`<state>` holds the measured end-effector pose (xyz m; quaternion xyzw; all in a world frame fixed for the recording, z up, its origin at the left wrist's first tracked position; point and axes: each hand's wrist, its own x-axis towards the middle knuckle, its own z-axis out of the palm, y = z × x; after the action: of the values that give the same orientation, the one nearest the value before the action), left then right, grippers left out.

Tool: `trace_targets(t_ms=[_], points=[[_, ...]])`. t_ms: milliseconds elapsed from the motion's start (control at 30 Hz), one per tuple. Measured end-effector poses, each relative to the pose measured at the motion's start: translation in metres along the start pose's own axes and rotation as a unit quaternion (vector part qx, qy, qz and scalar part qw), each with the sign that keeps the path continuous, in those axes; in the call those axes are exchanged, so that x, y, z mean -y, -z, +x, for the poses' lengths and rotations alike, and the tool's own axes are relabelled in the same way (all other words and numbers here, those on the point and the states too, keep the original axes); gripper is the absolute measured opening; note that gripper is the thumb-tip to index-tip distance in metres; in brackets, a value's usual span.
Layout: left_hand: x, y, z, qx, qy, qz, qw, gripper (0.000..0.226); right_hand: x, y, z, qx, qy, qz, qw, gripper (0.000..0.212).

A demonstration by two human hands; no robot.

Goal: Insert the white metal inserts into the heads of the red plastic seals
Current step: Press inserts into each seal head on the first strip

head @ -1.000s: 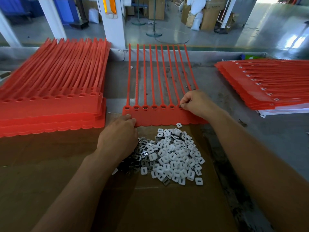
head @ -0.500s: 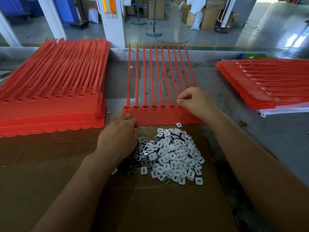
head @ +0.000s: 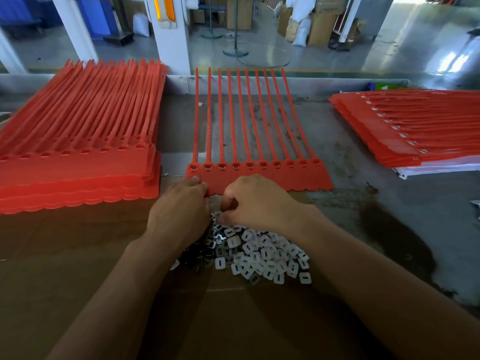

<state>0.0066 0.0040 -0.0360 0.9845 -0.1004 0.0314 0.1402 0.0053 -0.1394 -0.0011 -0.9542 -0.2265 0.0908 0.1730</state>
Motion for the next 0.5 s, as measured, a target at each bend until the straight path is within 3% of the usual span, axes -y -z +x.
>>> trace_targets(t_ms=[267, 500], points=[[-0.001, -0.0003, -0.0008, -0.004, 0.006, 0.001, 1.0, 0.028, 0.0014, -0.01, 0.0073, -0.035, -0.026, -0.015, 0.999, 0.024], [-0.0015, -0.0007, -0.0009, -0.008, 0.007, 0.0, 1.0, 0.024, 0.001, -0.0038, 0.0004, -0.02, 0.024, 0.035, 0.999, 0.012]])
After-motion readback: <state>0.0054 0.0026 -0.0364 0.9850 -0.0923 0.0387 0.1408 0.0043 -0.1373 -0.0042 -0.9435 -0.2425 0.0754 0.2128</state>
